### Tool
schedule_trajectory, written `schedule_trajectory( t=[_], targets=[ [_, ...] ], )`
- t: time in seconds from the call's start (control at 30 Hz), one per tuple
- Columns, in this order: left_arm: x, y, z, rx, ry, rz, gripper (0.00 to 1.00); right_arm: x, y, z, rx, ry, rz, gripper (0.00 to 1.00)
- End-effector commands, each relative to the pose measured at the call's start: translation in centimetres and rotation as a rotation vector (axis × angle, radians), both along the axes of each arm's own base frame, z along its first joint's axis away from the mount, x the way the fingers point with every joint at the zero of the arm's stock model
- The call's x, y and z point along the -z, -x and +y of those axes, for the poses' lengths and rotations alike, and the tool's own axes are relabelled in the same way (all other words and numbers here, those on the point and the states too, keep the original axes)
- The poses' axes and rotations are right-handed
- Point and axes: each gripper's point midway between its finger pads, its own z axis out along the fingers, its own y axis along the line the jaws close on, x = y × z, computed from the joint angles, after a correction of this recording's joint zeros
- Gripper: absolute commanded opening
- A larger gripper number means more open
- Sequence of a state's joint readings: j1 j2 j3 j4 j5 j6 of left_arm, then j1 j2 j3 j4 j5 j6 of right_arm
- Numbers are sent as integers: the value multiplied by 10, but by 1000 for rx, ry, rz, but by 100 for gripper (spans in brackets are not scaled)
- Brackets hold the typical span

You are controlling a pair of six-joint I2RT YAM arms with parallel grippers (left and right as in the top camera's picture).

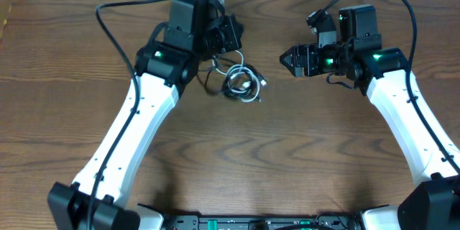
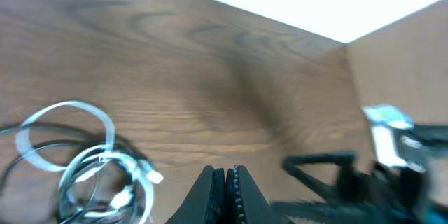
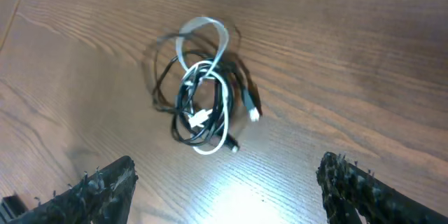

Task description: Untangle cables

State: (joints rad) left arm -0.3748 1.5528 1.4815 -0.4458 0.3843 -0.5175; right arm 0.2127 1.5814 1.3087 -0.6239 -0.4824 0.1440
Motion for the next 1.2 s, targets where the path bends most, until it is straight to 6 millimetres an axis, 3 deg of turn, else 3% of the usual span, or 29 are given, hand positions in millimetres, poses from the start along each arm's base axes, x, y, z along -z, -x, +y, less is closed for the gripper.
schedule_trajectory(
  t=[0.0, 0.17, 0.33, 0.47, 0.6, 0.73, 0.77, 0.87, 1.17],
  targets=[
    [-19, 14, -10, 140, 3, -84, 8, 0, -8, 5, -24, 13, -30, 80],
    [-16, 20, -6, 180, -45, -96, 8, 13, -12, 8, -26, 41, -19, 80],
    [27, 25, 16, 92, -169, 58, 9, 30, -21, -7, 69, 81, 32, 80],
    [61, 33, 28, 98, -280, 155, 17, 33, -24, -15, 91, 85, 38, 81],
    [93, 38, 30, 206, -383, 196, 33, 33, -26, -23, 110, 87, 40, 81],
    [129, 45, 27, 333, -446, 255, 33, 34, -27, -28, 120, 88, 46, 82],
    [145, 52, 19, 434, -448, 274, 33, 35, -27, -30, 124, 90, 50, 82],
    [170, 61, 9, 559, -463, 301, 34, 36, -25, -32, 118, 99, 57, 82],
    [219, 77, -10, 746, -531, 334, 36, 40, -20, -35, 106, 118, 71, 82]
  ],
)
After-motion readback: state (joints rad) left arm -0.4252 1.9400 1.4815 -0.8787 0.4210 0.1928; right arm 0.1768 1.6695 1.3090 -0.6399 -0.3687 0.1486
